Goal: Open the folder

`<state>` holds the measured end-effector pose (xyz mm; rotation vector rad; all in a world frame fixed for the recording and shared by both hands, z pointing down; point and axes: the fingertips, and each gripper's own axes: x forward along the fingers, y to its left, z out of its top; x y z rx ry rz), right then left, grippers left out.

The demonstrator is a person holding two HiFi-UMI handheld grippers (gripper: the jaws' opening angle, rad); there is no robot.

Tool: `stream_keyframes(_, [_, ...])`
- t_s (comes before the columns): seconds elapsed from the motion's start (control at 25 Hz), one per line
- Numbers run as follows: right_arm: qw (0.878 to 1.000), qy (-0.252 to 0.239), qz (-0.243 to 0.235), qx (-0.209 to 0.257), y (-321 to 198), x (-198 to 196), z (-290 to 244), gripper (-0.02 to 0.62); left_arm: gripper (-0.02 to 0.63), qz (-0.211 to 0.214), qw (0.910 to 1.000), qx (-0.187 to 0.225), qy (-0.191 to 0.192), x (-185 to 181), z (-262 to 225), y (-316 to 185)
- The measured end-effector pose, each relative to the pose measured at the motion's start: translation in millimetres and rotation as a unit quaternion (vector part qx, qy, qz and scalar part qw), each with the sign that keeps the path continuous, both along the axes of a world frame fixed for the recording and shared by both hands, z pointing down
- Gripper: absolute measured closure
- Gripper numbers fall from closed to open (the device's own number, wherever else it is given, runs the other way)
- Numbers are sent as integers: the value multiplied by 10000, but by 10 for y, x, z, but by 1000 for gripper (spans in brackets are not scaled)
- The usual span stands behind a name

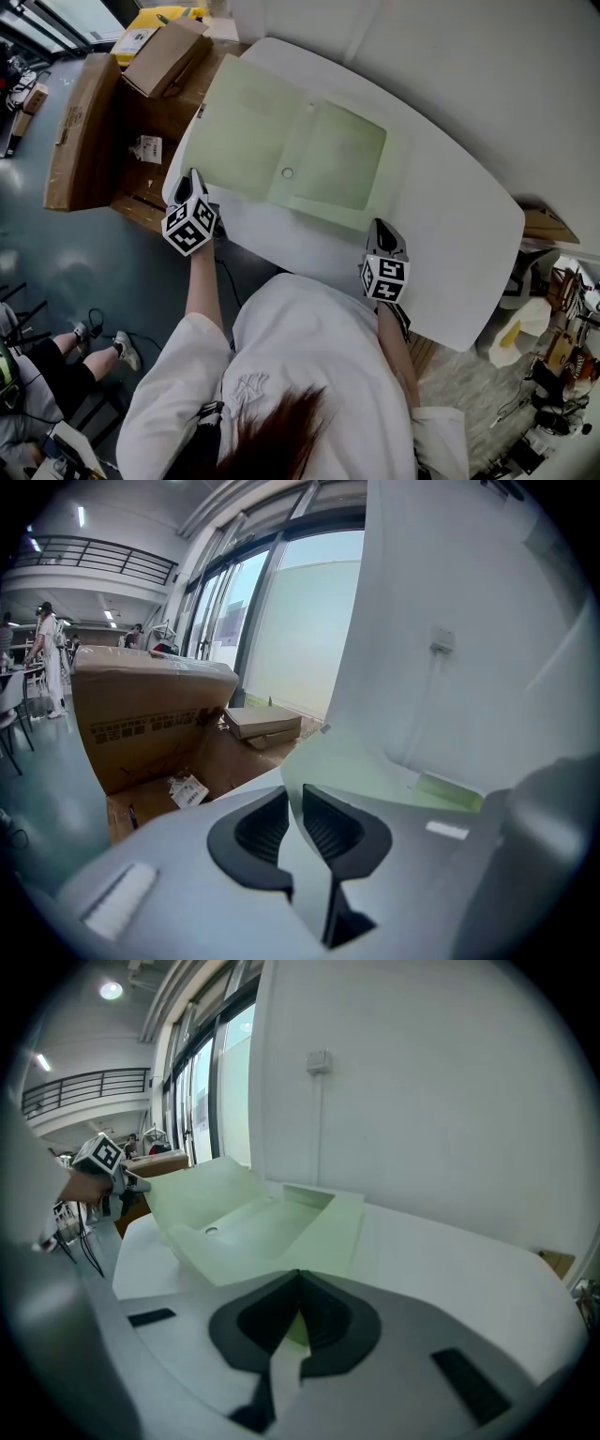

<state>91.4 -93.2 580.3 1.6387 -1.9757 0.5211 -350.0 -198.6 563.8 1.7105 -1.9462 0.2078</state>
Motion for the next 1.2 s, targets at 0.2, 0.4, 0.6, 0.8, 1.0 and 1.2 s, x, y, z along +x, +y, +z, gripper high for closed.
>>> stream_keyframes(0.2, [10000, -7, 17, 4, -3, 4, -1, 589, 554, -6, 10000, -33, 2, -20, 34, 20])
stream_keyframes(0.4, [10000, -22, 16, 33, 11, 6, -5, 589, 554, -4, 10000, -14, 15, -19, 30, 41])
stream_keyframes(0.6, [10000, -39, 12, 43, 7, 22, -15, 589, 554, 39, 10000, 63, 7, 10, -19, 45])
stream_keyframes(0.8, [10000, -77, 33, 52, 12, 31, -15, 589, 554, 231, 9991, 347, 9, 75, -150, 81])
stream_keyframes(1.0, [9998, -162, 84, 89, 7, 43, -23, 589, 557, 476, 9954, 826, 113, 210, -390, 141])
stream_keyframes(1.2, [9999, -74, 58, 69, 2, 30, -42, 589, 569, 707, 9911, 1119, 153, 351, -611, 203])
